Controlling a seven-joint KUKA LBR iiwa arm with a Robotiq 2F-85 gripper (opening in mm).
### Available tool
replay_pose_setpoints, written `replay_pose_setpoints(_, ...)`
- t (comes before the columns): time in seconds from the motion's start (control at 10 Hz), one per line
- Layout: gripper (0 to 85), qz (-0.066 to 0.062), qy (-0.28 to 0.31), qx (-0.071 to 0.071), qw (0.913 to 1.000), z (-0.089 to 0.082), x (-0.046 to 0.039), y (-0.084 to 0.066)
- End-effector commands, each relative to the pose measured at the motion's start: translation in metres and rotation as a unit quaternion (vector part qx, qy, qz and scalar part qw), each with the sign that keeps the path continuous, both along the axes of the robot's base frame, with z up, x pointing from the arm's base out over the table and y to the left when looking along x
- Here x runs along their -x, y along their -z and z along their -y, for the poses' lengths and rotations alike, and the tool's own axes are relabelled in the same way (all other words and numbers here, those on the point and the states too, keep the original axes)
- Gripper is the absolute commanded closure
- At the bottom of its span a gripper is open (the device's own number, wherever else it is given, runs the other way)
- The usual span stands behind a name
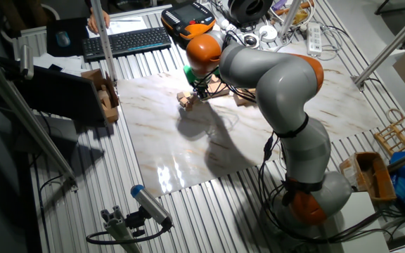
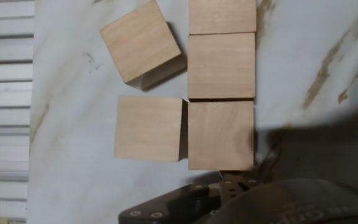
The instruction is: Stack the blocks into a pyramid shape
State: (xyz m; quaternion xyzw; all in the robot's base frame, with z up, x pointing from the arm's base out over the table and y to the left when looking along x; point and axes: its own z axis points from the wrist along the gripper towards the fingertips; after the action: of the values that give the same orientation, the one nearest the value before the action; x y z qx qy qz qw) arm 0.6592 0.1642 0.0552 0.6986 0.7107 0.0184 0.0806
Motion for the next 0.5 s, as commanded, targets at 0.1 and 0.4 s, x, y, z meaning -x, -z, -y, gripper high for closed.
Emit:
replay_pose_setpoints(0.1,85.0,0.002,0.002,-0.003,1.0,-0.001,0.0016,-0.001)
replay_pose_setpoints(0.4,85.0,-0.008,0.004,-0.024,0.9997,-0.002,0.0046,-0.013)
